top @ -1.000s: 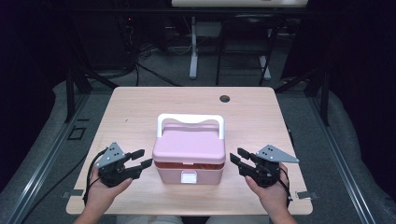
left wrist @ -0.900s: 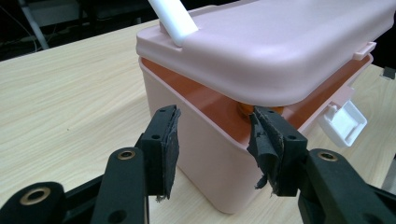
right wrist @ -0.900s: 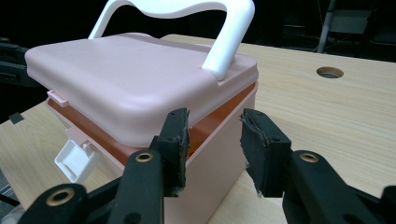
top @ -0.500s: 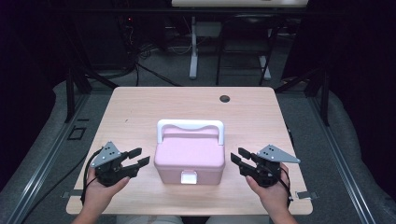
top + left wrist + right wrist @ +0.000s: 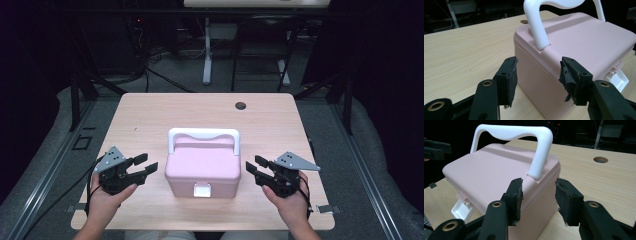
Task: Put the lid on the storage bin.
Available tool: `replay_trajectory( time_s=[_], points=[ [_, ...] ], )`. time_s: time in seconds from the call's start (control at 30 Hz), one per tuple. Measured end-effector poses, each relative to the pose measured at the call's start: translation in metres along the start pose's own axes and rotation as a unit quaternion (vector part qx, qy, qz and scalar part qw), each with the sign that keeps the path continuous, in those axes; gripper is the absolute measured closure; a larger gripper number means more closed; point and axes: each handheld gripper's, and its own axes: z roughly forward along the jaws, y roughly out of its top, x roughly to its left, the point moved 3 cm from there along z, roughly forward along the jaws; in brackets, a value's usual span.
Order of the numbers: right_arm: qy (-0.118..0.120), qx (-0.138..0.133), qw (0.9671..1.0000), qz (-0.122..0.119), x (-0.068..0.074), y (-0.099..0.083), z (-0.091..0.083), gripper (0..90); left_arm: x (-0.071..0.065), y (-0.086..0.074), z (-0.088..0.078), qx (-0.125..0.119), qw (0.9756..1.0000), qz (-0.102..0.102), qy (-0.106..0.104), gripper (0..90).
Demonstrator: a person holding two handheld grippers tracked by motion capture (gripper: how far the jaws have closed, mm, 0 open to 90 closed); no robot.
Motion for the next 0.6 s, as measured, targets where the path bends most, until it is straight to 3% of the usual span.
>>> replay_trajectory(
  time_s=[0.37,0.6],
  points=[
    [-0.01,0.006,0.9997,0.021,-0.014,0.007,0.009,48.5,0.017,0.007,0.017,0.025,0.9995,-0.013,0.018,41.2],
    [-0.03,0.01,0.9993,0.018,-0.028,0.012,0.017,47.2,0.028,0.012,0.029,0.018,0.9992,-0.026,0.023,39.3]
  ],
)
